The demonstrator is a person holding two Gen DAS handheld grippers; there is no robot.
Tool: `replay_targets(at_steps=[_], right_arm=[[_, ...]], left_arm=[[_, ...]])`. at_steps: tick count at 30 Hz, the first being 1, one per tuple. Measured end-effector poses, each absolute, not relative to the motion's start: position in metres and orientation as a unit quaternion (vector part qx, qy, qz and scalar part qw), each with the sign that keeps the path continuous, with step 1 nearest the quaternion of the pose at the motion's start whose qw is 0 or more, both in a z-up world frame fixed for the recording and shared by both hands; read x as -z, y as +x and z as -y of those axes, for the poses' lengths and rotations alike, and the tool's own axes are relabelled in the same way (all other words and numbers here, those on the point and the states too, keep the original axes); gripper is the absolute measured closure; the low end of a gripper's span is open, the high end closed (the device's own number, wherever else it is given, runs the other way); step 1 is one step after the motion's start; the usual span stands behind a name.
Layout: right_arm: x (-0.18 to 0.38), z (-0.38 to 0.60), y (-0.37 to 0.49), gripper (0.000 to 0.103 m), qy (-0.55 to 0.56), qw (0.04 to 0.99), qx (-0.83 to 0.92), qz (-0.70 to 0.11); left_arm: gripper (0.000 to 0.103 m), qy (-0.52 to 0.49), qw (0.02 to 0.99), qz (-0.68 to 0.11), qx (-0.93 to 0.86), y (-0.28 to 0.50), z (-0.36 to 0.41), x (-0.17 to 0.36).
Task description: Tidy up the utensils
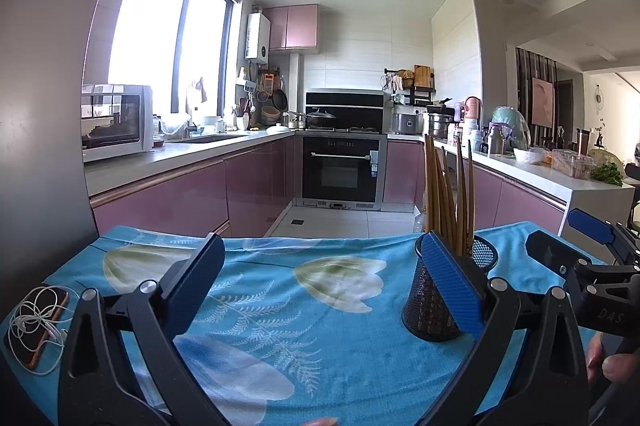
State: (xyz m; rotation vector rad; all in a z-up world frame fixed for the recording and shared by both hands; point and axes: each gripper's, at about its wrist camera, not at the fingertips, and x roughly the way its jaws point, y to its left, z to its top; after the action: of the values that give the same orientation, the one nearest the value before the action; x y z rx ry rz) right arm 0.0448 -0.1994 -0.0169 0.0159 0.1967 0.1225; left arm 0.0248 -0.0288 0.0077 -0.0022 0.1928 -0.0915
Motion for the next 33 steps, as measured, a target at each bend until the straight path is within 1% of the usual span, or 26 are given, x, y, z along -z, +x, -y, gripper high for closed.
replay_targets(at_steps=[33], right_arm=[[0.0187,0.2011,0.045,0.007,0.008,0.993,-0.057,-0.102]], left_arm=[[0.006,0.0,0.994,-0.099,0.05,0.0287,0.0295,-0.0012]])
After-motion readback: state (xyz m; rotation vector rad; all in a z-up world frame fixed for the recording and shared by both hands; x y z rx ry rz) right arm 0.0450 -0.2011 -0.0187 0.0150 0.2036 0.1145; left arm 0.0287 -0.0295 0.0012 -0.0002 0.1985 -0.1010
